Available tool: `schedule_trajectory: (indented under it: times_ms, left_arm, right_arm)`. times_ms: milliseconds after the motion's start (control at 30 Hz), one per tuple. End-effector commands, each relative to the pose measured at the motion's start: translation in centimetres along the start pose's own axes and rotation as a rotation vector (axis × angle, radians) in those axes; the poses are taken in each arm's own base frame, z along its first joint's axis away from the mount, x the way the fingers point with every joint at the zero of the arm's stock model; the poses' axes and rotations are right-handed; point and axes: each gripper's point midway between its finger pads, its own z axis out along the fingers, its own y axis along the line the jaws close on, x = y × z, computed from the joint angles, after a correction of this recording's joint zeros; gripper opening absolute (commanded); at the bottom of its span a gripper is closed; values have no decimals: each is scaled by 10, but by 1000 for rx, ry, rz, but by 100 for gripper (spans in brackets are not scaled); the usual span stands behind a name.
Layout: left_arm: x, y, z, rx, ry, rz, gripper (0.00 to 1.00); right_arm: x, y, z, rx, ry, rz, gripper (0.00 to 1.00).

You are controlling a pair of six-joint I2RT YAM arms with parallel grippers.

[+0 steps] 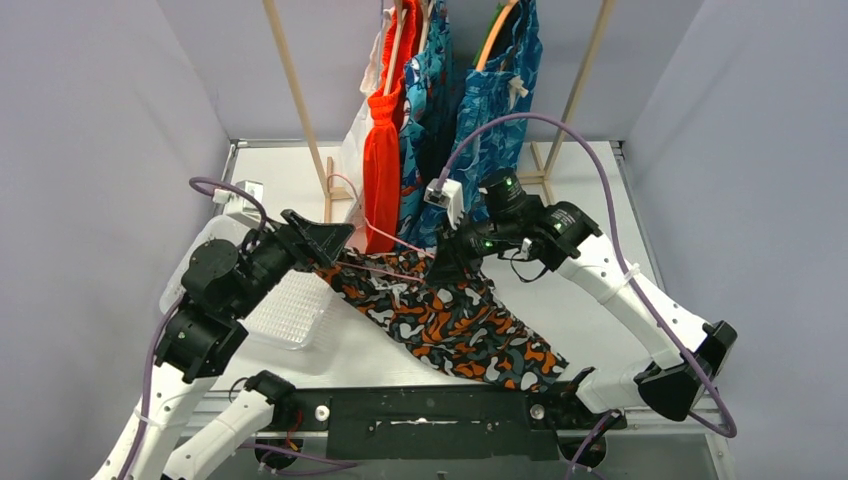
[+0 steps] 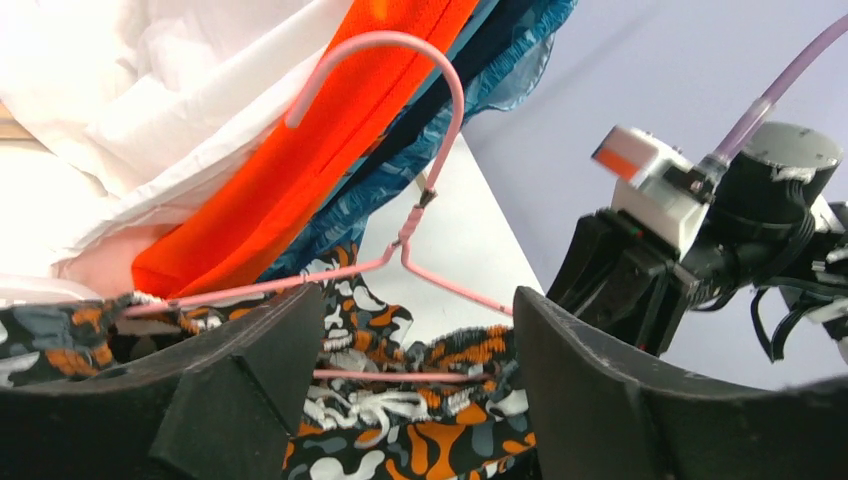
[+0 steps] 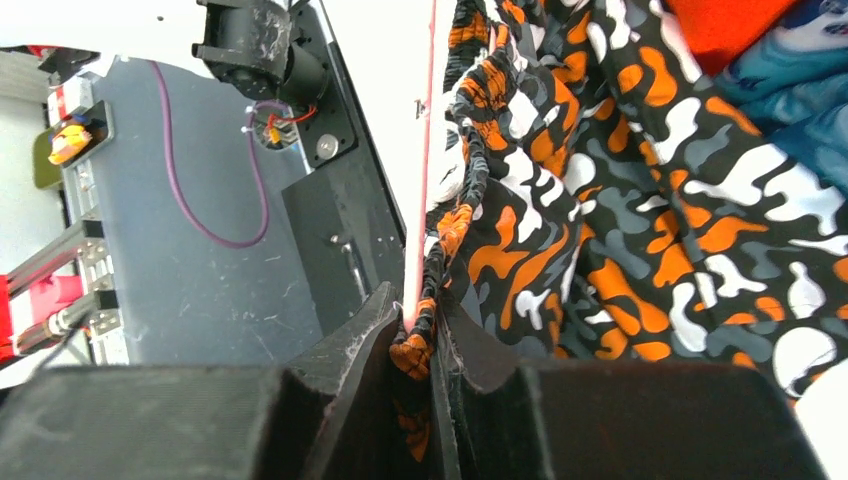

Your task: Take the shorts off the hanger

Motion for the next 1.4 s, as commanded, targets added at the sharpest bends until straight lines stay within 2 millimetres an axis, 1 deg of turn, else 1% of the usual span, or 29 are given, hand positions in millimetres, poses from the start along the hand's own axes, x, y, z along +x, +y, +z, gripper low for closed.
schedule_trajectory:
  times_ms: [0, 100, 200, 233, 333, 467, 533, 600, 667, 733, 767, 800, 967, 1033, 1100, 1200, 1300, 1367]
  left_arm:
    - [-18, -8, 14, 53, -87, 42, 66]
    - [-11, -13, 30, 92, -52, 38, 61]
    - [-2, -17, 44, 121, 1, 26, 51]
    - [0, -17, 47, 122, 12, 32, 49]
    - [0, -17, 53, 118, 24, 43, 49]
    - [-3, -20, 56, 141, 7, 57, 42]
    - [0, -19, 58, 136, 22, 61, 41]
    - [1, -21, 59, 146, 39, 66, 41]
    - [2, -21, 59, 143, 43, 67, 39]
    - [1, -19, 59, 136, 36, 70, 40]
    - [0, -18, 59, 131, 32, 70, 45]
    - [-1, -19, 59, 133, 28, 70, 47]
    - [0, -21, 63, 147, 33, 69, 46]
    - [-2, -24, 65, 157, 33, 70, 42]
    - [-2, -25, 67, 161, 38, 69, 32]
    - [-4, -27, 66, 165, 34, 72, 29]
    - [-10, -32, 63, 186, 1, 73, 24]
    - [-13, -34, 62, 189, -9, 74, 24]
  right_arm:
    - [-28, 28, -16, -78, -169, -53, 0]
    - [-20, 30, -15, -86, -157, -39, 0]
    - [-15, 30, -15, -88, -154, -30, 0]
    - [-14, 30, -14, -89, -151, -27, 0]
    - [-12, 29, -14, -84, -149, -25, 0]
    - [-10, 28, -13, -81, -138, -20, 0]
    - [-10, 27, -12, -81, -137, -20, 0]
    - [-10, 27, -13, -76, -138, -18, 0]
    - [-10, 28, -13, -78, -139, -17, 0]
    - [-10, 29, -14, -85, -139, -18, 0]
    - [-10, 30, -14, -89, -136, -17, 0]
    - [-9, 30, -14, -89, -134, -16, 0]
    - [-6, 29, -13, -87, -116, -6, 2]
    - [-6, 28, -12, -88, -116, -4, 2]
    - [-7, 28, -12, -88, -116, -4, 2]
    - [-6, 26, -10, -86, -108, 7, 2]
    - [-4, 25, -7, -84, -98, 13, 3]
    - [-5, 24, -7, -84, -97, 14, 3]
